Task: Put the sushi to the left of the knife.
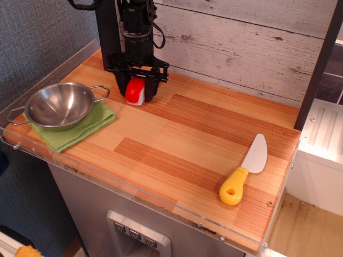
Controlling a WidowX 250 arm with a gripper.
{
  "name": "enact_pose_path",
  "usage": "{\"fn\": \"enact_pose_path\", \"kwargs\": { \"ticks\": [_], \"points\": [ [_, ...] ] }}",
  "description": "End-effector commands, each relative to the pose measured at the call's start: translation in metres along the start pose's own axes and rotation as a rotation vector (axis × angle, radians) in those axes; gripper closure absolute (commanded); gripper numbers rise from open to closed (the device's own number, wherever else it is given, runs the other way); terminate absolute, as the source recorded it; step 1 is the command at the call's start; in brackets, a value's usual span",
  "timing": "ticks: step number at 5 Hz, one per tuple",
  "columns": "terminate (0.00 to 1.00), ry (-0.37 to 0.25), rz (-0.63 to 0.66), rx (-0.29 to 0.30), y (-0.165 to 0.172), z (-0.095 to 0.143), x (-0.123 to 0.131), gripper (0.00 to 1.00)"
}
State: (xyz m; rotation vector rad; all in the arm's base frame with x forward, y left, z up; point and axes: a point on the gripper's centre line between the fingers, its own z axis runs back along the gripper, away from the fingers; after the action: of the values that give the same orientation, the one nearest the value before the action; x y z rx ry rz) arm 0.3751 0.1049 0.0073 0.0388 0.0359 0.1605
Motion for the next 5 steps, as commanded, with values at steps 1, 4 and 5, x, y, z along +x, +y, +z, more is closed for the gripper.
{"fn": "enact_pose_path", "kwargs": {
  "ticks": [1, 4, 5],
  "points": [
    [0.00, -0.185, -0.095, -0.048, -0.035, 0.067, -0.013, 1.00],
    [0.00, -0.041, -0.340, -0.031, -0.097, 0.022, -0.110, 1.00],
    [0.00, -0.015, -0.357, -0.018, -0.100, 0.013, -0.126, 1.00]
  ]
}}
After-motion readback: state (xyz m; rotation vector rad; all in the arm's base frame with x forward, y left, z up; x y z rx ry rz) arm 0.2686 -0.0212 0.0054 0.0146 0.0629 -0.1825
